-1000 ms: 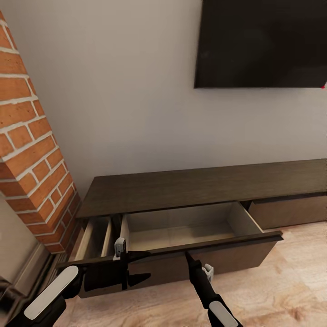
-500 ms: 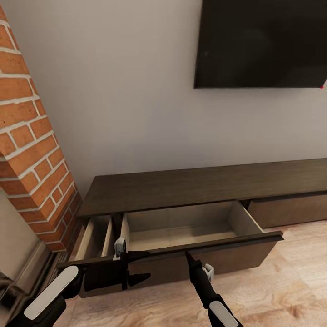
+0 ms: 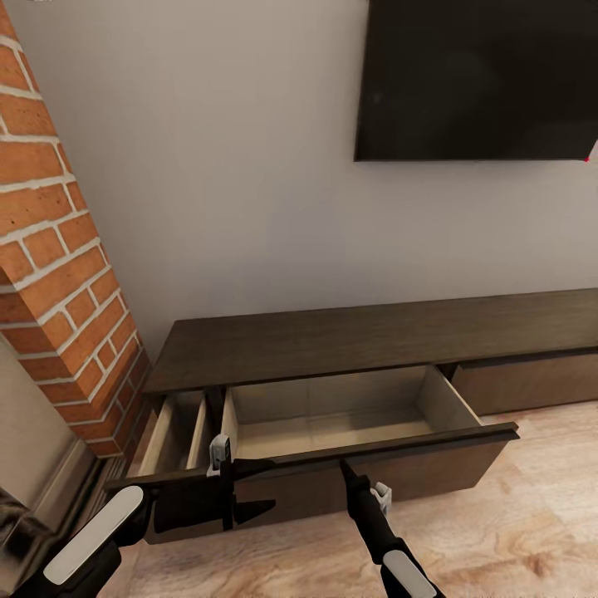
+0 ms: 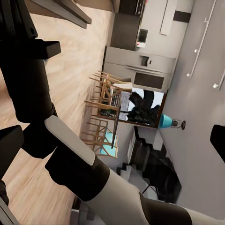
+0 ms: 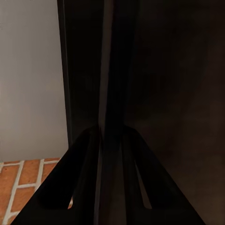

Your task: Place each of the two pumpkins and all three candles from the living room inside a cabinet in the living room (use any cabinet), then make sure every cabinet is closed, and position the cauldron so it is next to a table in the living room.

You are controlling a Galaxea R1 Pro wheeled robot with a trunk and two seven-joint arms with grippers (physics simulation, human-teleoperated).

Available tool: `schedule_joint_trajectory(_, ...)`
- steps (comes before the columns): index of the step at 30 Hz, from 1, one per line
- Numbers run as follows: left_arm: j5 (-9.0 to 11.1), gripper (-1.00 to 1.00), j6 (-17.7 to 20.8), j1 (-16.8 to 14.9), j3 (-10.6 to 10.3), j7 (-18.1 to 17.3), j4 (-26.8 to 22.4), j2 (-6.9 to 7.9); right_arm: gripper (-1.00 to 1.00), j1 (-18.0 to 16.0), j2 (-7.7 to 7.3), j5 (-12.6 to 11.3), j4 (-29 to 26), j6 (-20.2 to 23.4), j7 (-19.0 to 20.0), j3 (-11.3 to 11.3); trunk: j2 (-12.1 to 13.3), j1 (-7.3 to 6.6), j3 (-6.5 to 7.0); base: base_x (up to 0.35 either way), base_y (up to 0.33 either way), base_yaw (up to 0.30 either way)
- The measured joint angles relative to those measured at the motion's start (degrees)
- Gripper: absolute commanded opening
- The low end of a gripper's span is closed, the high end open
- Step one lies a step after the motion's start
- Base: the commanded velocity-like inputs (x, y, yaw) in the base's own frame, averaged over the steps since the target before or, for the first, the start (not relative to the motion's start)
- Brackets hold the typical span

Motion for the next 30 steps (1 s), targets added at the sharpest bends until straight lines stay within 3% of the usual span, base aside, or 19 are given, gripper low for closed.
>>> schedule_joint_trajectory(30, 0.00, 1.00, 0.00, 0.01, 0.00, 0.01, -0.01, 0.00, -1.00, -0.01, -0.02, -0.42, -0.02, 0.00, -0.01, -0.44, 0.00, 0.00, 0.00, -0.041, 0.000, 0.000)
